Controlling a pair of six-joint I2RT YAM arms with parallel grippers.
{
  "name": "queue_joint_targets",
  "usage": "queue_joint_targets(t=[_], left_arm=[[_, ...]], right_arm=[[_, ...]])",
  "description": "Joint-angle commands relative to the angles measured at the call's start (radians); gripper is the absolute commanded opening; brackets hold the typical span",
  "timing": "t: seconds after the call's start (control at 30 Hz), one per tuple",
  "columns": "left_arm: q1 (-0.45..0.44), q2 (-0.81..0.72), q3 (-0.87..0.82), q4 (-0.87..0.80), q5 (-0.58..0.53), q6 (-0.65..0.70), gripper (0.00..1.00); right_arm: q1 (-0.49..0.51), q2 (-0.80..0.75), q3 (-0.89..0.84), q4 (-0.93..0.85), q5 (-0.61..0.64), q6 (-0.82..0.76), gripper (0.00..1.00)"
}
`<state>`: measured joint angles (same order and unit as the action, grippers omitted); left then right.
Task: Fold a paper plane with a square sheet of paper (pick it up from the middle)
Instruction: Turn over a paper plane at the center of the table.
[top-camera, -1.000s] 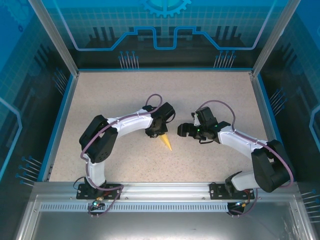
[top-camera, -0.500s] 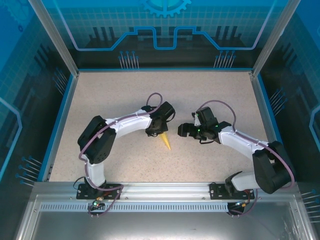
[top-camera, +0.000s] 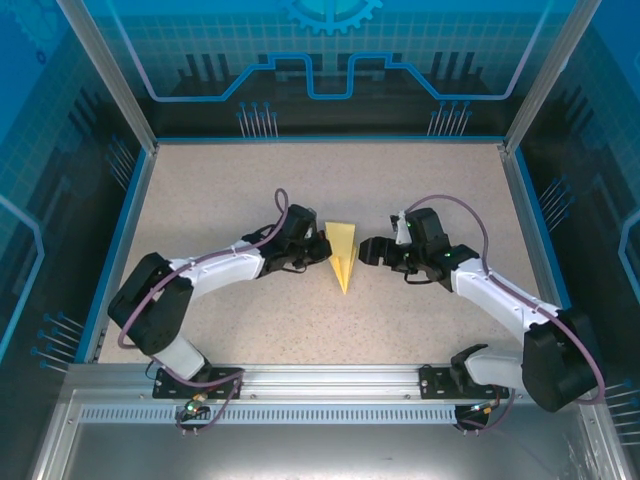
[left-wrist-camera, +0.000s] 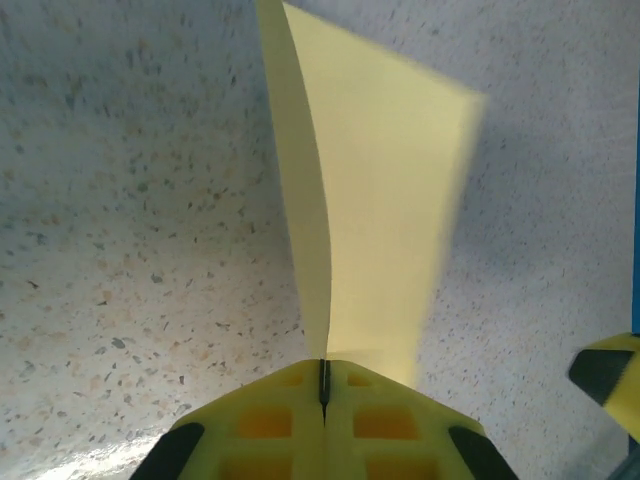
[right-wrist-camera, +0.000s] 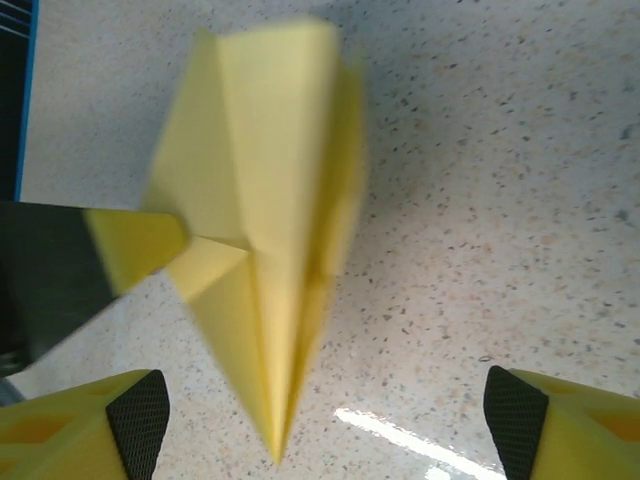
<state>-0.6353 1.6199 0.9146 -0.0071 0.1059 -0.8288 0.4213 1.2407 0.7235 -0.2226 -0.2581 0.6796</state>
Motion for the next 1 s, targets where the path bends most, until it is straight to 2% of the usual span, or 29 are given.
queue_joint_targets(t=[0.0, 0.13, 0.33, 0.63, 0.97], left_arm=[[-0.001, 0.038, -0.056, 0.248, 0.138, -0.039, 0.0], [0.005, 0.07, -0.118, 0.328, 0.148, -0.064, 0.0], [0.01, 0.07, -0.181, 0.345, 0.114, -0.082, 0.0], [0.009, 0.007, -0.297, 0.378, 0.007, -0.13, 0.0], [0.011, 0.0, -0.3, 0.357, -0.007, -0.112, 0.0]], right_arm=[[0.029, 0.032, 0.027, 0.023, -0.049, -0.007, 0.81], [0.061, 0.094, 0.059, 0.015, -0.049, -0.008, 0.72], [0.115, 0.194, 0.108, 0.022, -0.04, 0.009, 0.59], [0.213, 0.282, 0.194, -0.043, 0.094, 0.001, 0.53], [0.29, 0.335, 0.254, -0.099, 0.154, -0.055, 0.5]])
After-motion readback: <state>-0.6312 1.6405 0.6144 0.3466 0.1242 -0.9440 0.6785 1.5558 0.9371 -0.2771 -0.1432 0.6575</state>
